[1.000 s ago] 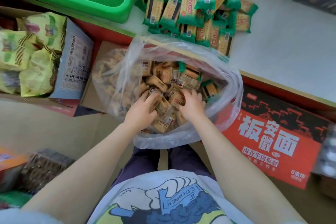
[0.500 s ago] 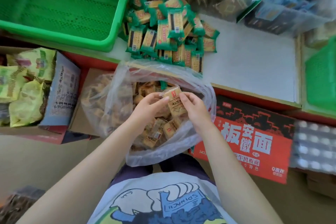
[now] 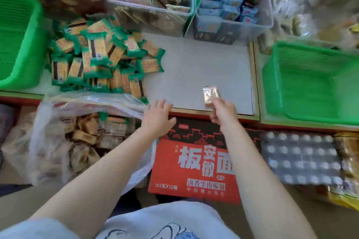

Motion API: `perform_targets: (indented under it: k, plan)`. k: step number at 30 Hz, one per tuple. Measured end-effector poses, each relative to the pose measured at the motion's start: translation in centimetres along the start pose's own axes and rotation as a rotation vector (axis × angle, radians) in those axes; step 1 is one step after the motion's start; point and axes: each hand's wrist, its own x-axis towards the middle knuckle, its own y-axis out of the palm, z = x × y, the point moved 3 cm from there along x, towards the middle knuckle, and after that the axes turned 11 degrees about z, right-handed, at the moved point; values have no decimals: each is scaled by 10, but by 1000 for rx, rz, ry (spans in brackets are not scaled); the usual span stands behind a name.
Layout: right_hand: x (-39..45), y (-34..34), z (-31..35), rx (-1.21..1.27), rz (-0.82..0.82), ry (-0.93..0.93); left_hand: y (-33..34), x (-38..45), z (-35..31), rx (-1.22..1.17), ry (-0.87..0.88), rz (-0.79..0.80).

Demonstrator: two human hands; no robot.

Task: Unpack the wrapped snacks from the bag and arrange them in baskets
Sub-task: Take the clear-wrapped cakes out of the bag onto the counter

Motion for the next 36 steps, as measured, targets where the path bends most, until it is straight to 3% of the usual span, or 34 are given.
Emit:
perform_targets:
  k: [2,6,9,13,15,18,21,24,26,30,36]
  plan:
    - [36,-18,3,0,-7,71,14,7,1,135,-84,16]
    - [81,-18,2,248,136,75,21,11,1,170,-122,-28]
    - [80,-14,-10,377,137,63,24,9,0,179,-136,-24]
    - [40,-1,-18,301,206,17,14,3,-6,54,-103,-2]
    - [11,18,-16,212,333,-20,4,-12,-2,-136,-35,-126]
    - [-32,64,-12,109,519,-60,-1,-53,31,-242,19,-448]
    - [-67,127,-13,41,693,-97,18,-93,98,-234,-130,-547]
    - [-88,195,-30,-138,844,-62,49,-124,171,-238,-349,-419]
    - [-87,233,-55,-335,859,-27,69,-139,211,-218,-412,-313]
    - [-70,271,-103,-741,691,-5,97,-149,255,-256,-396,-56]
    - [-63,295,-138,-1529,643,-94,101,-150,271,-319,-301,-35]
